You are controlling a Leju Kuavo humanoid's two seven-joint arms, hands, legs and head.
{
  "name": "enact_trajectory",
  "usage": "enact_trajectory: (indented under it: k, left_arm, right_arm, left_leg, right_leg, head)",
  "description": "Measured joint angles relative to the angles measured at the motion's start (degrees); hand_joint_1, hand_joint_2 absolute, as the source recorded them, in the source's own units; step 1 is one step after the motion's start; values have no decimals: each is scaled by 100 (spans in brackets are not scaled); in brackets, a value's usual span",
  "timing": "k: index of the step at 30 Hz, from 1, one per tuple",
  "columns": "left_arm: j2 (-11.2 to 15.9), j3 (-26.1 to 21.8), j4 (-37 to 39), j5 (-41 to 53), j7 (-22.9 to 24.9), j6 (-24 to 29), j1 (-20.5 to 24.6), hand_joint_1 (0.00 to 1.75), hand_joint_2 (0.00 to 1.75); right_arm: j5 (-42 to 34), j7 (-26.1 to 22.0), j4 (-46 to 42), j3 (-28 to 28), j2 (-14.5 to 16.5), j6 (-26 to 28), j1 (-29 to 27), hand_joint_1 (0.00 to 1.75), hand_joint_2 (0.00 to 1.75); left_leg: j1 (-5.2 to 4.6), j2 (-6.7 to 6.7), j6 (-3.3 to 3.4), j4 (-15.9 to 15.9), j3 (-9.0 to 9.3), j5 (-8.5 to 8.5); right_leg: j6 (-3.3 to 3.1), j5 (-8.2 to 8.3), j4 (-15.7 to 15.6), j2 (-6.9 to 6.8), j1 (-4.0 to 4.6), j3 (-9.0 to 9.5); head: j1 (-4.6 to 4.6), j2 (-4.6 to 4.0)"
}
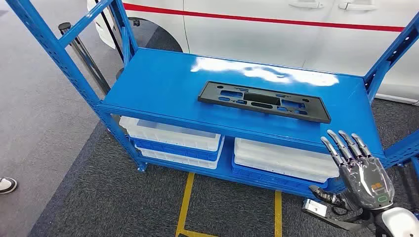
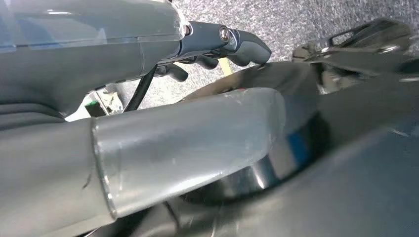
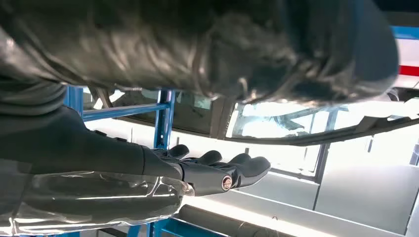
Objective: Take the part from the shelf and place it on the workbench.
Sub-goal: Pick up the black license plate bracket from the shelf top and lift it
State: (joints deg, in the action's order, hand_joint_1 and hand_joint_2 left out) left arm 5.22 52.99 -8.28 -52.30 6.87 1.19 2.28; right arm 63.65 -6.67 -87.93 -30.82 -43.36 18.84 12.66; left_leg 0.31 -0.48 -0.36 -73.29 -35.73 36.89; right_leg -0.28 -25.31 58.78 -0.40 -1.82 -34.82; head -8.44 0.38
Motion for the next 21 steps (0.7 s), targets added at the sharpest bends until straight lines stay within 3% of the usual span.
enact_trajectory:
  k: [2,4,5,9,11,13,14,15,16,17,19,21]
  left_arm:
    - [7,2,5,1,-1,1,1,0,0]
    - [15,8,13,2,1,-1,-9,0,0]
    - [18,10,15,2,3,-2,-13,0,0]
    - [20,14,16,5,7,-3,-17,0,0]
    - [20,15,17,13,13,-3,-15,0,0]
    - [19,17,17,36,16,-4,-14,0,0]
    - [19,20,17,50,16,-4,-15,0,0]
    - [18,25,17,63,15,-5,-16,0,0]
    - [17,33,17,69,13,-6,-15,0,0]
    - [18,44,17,74,9,-7,-13,0,0]
    - [14,68,17,78,1,-11,-2,0,0]
    - [14,97,17,81,7,-13,12,0,0]
  right_arm:
    - [0,0,-3,0,8,-5,-3,0,0]
    - [0,0,-16,2,19,-11,-12,0,0]
    - [0,-1,-25,5,24,-12,-19,0,0]
    - [0,-2,-44,13,34,-13,-60,0,0]
    - [0,-2,-50,21,37,-14,-72,0,0]
    - [-3,-2,-50,26,45,-23,-98,0,0]
    - [-13,-3,-48,26,56,-41,-114,0,0]
    - [-32,-7,-43,27,73,-67,-123,0,0]
    - [-62,-15,-34,29,98,-102,-123,0,0]
    - [-100,-31,-22,35,126,-143,-110,0,0]
    - [-187,-66,14,59,185,-218,-48,0,0]
    - [-278,-104,62,91,244,-276,41,0,0]
  left_leg:
    - [27,4,-25,413,111,-348]
    - [50,7,-54,1107,315,-798]
    - [46,8,-31,1322,380,-885]
    - [26,-3,164,1455,385,-895]
    - [27,0,256,1497,404,-924]
    - [-5,4,315,1505,410,-922]
    - [-29,4,334,1503,412,-916]
    - [-55,2,351,1502,421,-908]
    - [-81,-1,368,1502,437,-898]
    - [-107,-6,380,1501,462,-885]
    - [-157,-13,391,1499,508,-850]
    - [-175,-16,366,1494,505,-827]
  right_leg:
    - [32,-29,6,3,-25,46]
    - [106,-77,24,17,-49,101]
    - [152,-83,30,26,-43,100]
    - [289,-69,19,29,-37,71]
    - [308,-265,322,29,-42,-67]
    - [300,-615,1065,31,-19,-433]
    - [292,-735,1428,32,-3,-620]
    - [273,-749,1625,32,16,-732]
    - [239,-645,1591,33,38,-731]
    - [190,-450,1341,35,67,-622]
    - [55,-84,585,39,137,-264]
    - [-27,1,149,35,189,-62]
  head:
    - [0,-1]
    - [-2,-1]
    - [-2,-1]
    - [2,1]
    - [4,0]
    - [5,-1]
    - [4,-1]
    - [4,-1]
    - [4,-1]
    - [4,-1]
    - [4,-1]
    - [3,0]
